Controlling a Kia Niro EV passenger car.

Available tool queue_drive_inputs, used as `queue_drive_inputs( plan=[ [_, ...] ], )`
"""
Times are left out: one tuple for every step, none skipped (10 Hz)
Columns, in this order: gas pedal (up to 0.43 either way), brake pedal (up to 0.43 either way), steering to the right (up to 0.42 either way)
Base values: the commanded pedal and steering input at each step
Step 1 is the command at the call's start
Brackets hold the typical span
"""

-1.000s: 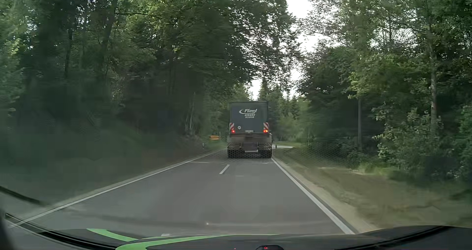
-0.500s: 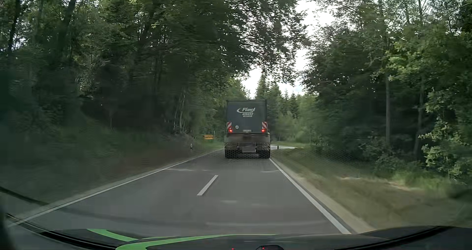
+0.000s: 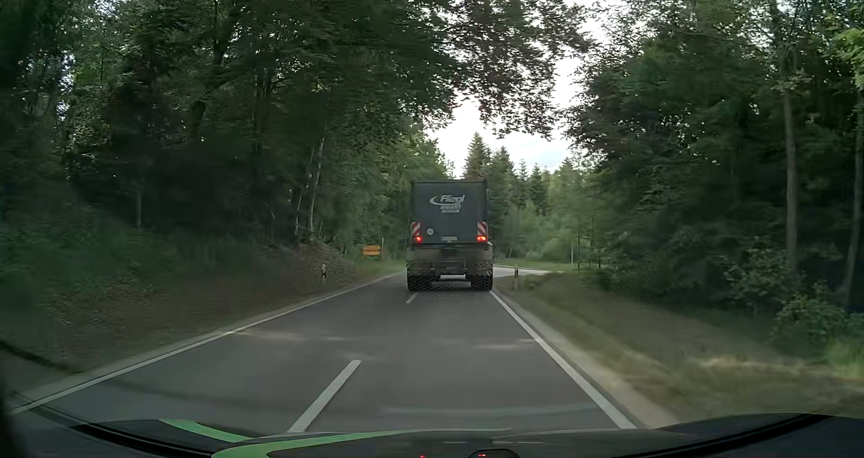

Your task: Follow the waypoints while adhering to traffic rules and regulations

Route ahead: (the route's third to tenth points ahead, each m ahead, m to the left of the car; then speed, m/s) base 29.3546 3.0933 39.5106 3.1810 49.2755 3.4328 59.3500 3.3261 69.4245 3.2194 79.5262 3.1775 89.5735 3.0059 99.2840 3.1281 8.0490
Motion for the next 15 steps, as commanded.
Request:
queue_drive_inputs(
  plan=[
    [0.000,0.177,0.007],
    [0.000,0.183,0.007],
    [0.000,0.189,0.007],
    [0.000,0.189,0.005],
    [0.000,0.189,0.002],
    [0.000,0.189,0.002],
    [0.000,0.189,0.001],
    [0.000,0.189,0.002],
    [0.000,0.195,0.002],
    [0.000,0.195,0.001],
    [0.000,0.195,0.001],
    [0.000,0.195,0.001],
    [0.000,0.195,0.001],
    [0.000,0.183,0.000],
    [0.000,0.177,0.000]
  ],
)
